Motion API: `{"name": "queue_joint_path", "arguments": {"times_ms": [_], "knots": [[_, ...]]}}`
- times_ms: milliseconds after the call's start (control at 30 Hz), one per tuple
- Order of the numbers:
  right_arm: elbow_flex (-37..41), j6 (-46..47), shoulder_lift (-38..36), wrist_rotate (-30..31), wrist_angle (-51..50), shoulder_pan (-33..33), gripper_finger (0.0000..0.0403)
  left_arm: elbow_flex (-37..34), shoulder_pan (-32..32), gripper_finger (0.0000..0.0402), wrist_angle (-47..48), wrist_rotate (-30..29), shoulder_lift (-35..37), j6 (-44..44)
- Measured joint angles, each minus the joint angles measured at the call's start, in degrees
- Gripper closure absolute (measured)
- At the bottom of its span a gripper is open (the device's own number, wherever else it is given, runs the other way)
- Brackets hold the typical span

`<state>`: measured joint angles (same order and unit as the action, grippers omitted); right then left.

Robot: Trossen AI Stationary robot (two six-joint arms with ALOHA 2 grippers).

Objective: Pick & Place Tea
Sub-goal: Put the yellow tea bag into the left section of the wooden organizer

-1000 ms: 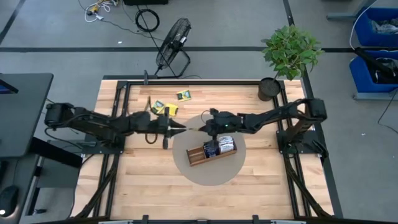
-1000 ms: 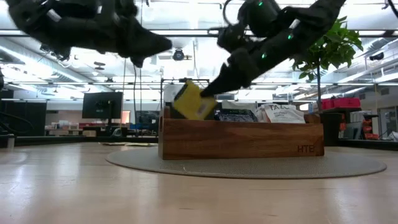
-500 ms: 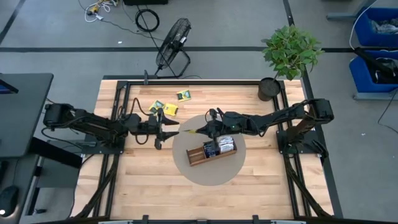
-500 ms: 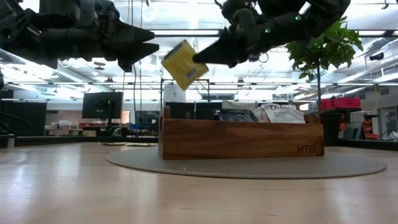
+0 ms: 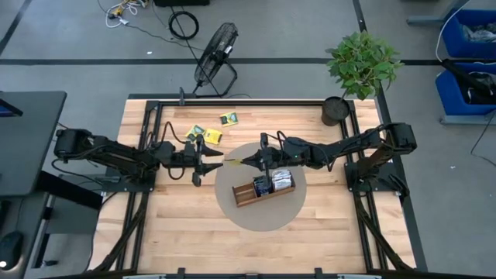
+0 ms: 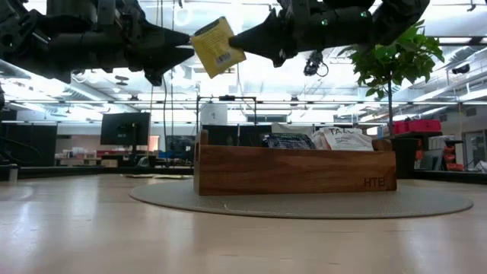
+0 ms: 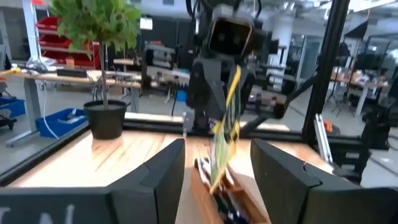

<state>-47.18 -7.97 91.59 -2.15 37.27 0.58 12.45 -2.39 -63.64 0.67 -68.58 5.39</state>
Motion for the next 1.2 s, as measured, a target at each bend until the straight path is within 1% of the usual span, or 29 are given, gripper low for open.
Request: {"name": "queue_joint_path", "arguments": {"times_ms": [133,367,567,667,833,1033,1067,1200], "knots": [[0.0,0.0,0.0,0.0,0.0,0.0,0.0403,0.4,0.0,0.022,-1.6,0.0,0.0,0.9],[0.0,-0.1,0.0,0.1,1.1,-0.2,0.0403,3.4,0.0,0.022,3.7,0.0,0.0,1.8],[0.0,0.0,0.0,0.2,1.1,-0.6,0.0403,4.6,0.0,0.023,4.0,0.0,0.0,1.9],[0.0,0.0,0.0,1.7,1.2,-0.7,0.0403,4.6,0.0,0.025,4.7,0.5,0.0,1.9],[0.0,0.0,0.0,1.7,1.9,-0.8,0.0403,4.6,0.0,0.03,5.2,0.5,0.0,4.0],[0.0,0.0,0.0,1.6,2.2,-0.8,0.0403,5.0,-0.1,0.0385,4.5,0.5,0.0,4.0],[0.0,0.0,0.0,1.6,2.2,-0.8,0.0403,5.2,-0.1,0.0392,4.5,0.6,0.0,4.1],[-0.1,0.0,0.0,1.6,2.1,-0.8,0.0395,6.0,0.0,0.0397,4.7,0.7,0.0,4.1]]}}
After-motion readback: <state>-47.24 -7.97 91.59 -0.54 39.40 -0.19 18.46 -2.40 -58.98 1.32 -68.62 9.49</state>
